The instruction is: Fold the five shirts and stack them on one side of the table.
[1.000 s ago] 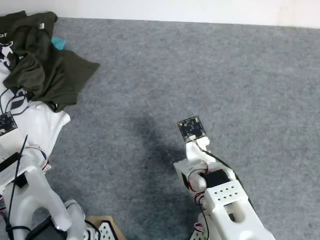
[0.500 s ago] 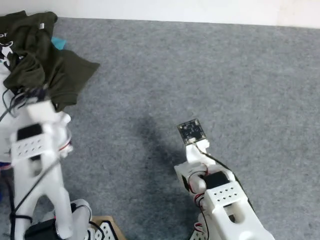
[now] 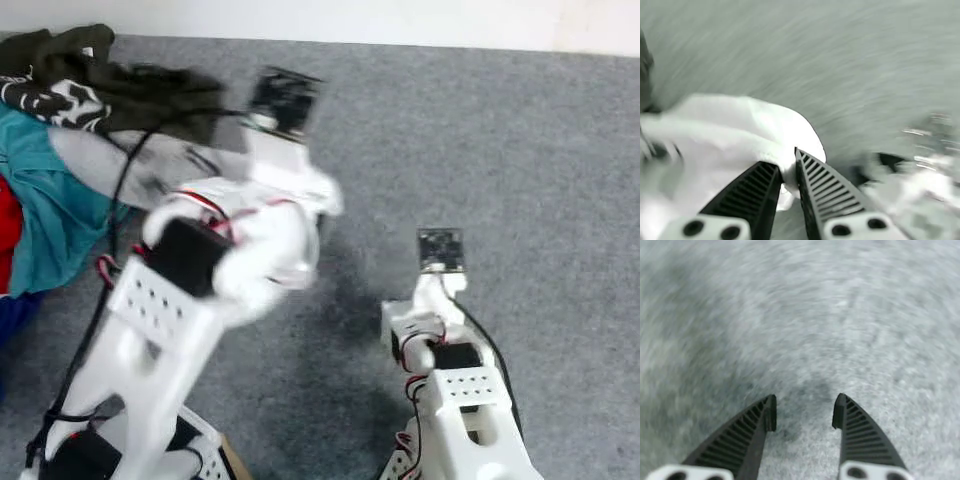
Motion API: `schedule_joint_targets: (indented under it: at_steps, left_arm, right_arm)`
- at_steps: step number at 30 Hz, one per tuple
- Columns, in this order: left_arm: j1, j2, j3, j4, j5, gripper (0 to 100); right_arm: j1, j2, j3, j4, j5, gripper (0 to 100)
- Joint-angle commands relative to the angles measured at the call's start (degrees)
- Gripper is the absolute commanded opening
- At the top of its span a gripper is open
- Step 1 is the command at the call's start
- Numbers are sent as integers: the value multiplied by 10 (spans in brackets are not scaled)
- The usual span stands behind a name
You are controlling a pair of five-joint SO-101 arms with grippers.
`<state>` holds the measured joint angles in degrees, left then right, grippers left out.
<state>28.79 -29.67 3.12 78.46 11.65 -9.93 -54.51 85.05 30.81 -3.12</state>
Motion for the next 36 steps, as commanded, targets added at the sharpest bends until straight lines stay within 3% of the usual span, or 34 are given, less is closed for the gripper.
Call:
schedule_joint_targets:
  at_steps: [1, 9, 13, 18, 23, 28, 31, 36]
  left_arm:
    - [52, -2, -140, 13, 5, 7]
    - [13, -9, -267, 234, -107, 10]
    - [-36, -32, -319, 229, -120, 11]
    - [-21, 31, -374, 165, -115, 11]
    - [-21, 175, -373, 84, -41, 12]
    - [39, 312, -375, 93, -30, 134]
    - [71, 336, -376, 91, 18, 207]
    - [58, 335, -382, 47, 46, 236]
  right_arm:
    - [30, -9, -5, -29, -84, 195]
    - [99, -10, -15, -32, -144, 195]
    - [110, -10, -21, -32, -164, 195]
    - [108, -10, -22, -32, -167, 195]
    - [111, -10, -21, -32, -167, 195]
    - [111, -10, -21, -32, -167, 195]
    - [112, -10, -21, -32, -167, 195]
    - [132, -10, -22, -32, -167, 195]
